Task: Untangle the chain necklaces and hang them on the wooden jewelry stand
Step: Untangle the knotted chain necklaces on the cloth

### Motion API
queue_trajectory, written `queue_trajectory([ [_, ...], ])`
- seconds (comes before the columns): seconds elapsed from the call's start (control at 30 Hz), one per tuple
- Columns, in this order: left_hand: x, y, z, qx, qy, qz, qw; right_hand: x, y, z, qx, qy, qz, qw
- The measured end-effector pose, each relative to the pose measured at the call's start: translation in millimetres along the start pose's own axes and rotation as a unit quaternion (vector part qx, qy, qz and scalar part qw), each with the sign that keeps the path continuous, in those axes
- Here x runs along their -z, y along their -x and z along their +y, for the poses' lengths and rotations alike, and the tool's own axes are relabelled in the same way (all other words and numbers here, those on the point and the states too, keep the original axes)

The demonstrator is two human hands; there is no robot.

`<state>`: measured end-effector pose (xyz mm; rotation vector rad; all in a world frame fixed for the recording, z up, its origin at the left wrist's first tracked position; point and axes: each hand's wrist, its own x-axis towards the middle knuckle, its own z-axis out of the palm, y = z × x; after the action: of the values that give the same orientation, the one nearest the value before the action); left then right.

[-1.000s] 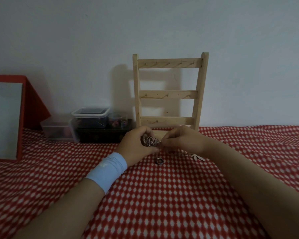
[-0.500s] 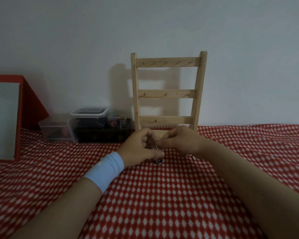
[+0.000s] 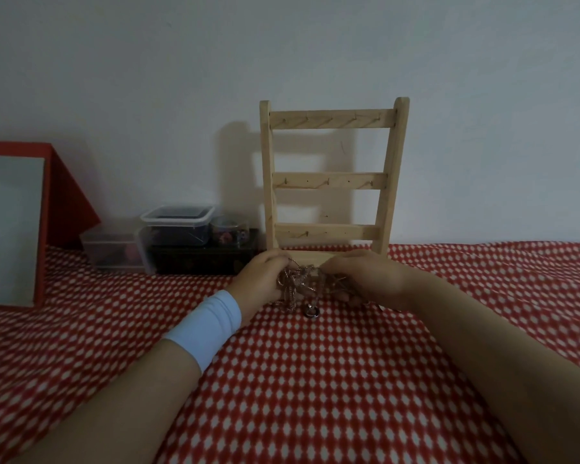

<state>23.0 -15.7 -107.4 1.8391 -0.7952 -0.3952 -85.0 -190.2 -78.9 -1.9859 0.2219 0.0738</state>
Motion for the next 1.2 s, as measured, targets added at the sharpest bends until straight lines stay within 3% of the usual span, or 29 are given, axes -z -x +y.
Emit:
queue_trajectory([
  [0.13,-2,3,8,0.012,0.154,0.045,0.987,5,-2,2,0.014,-0.019,-0.023,0.999],
  [0.2,-3,6,10,0.052,0.261,0.027,0.964,5,-3,3,0.022,-0.019,-0.026,0.999],
  [0.27,-5,6,13,0.054,0.286,-0.010,0.957,4,-2,1,0.025,0.013,-0.014,1.000],
  [0.37,-3,6,9,0.025,0.215,-0.038,0.976,0,0,-3,0.044,0.086,0.009,0.995],
  [0.5,-4,2,3,0.022,0.178,-0.021,0.984,0,-3,-1,0.061,0.123,0.028,0.990],
  [0.6,0,0,3,-0.029,-0.053,0.026,0.998,1,-6,2,0.083,0.164,0.060,0.981],
  [0.67,0,0,2,-0.040,-0.107,0.037,0.993,1,-8,3,0.096,0.161,0.072,0.980],
  [0.77,1,-1,-1,-0.024,-0.040,0.037,0.998,-1,-9,5,0.112,0.165,0.106,0.974],
  [0.93,-4,-1,2,0.030,0.176,0.039,0.983,-3,-9,6,0.167,0.145,0.142,0.965],
  [1.07,-6,0,5,0.029,0.208,0.041,0.977,-8,-9,2,0.124,0.108,0.106,0.981],
  [1.2,-8,1,5,0.001,0.127,0.079,0.989,-13,-9,2,0.096,0.056,0.111,0.988],
])
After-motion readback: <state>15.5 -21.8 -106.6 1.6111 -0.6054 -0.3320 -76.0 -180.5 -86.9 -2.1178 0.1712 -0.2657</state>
